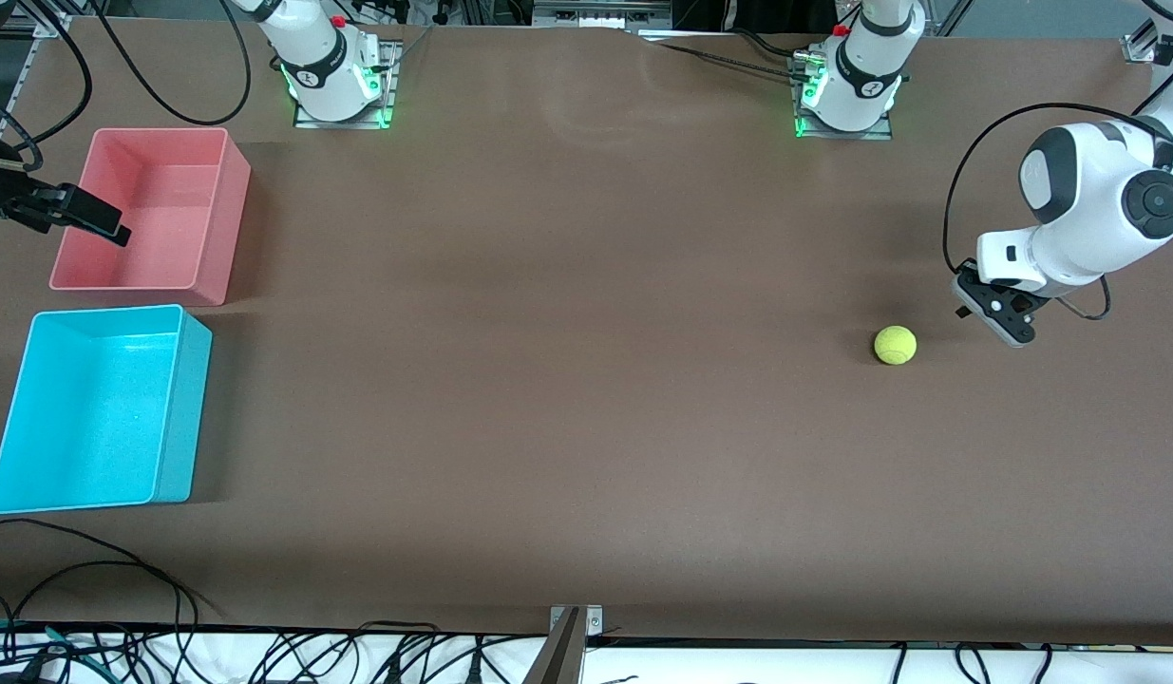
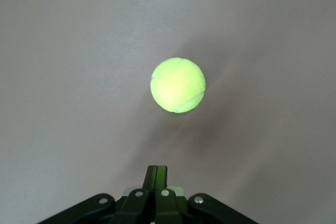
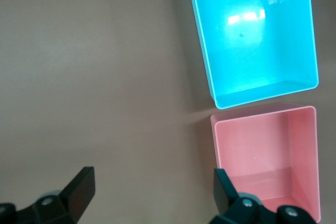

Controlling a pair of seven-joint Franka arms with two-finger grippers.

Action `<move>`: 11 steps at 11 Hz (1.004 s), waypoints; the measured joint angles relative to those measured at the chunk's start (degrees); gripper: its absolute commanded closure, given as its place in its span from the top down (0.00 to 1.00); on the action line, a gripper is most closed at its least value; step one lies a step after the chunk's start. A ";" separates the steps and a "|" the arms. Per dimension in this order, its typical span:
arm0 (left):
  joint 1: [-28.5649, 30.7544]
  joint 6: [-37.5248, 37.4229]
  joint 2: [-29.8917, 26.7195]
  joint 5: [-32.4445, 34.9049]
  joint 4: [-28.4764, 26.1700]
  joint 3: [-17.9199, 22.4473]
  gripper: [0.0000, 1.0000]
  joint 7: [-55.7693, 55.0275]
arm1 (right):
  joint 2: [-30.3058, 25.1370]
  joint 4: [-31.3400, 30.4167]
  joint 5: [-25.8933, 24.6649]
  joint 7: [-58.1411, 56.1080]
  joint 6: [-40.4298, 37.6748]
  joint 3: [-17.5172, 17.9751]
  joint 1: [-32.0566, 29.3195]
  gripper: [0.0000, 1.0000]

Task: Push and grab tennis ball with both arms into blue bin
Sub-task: 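Lower the left gripper down beside the tennis ball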

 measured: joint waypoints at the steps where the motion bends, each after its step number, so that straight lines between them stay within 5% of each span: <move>1: 0.00 0.42 0.78 -0.01 -0.03 -0.02 0.00 4.32 | 0.00 0.00 0.00 0.00 0.00 0.00 0.00 1.00; 11: 1.11 8.76 11.78 -7.17 2.97 0.76 0.00 35.12 | 0.07 0.00 0.59 0.00 0.02 0.15 0.07 1.00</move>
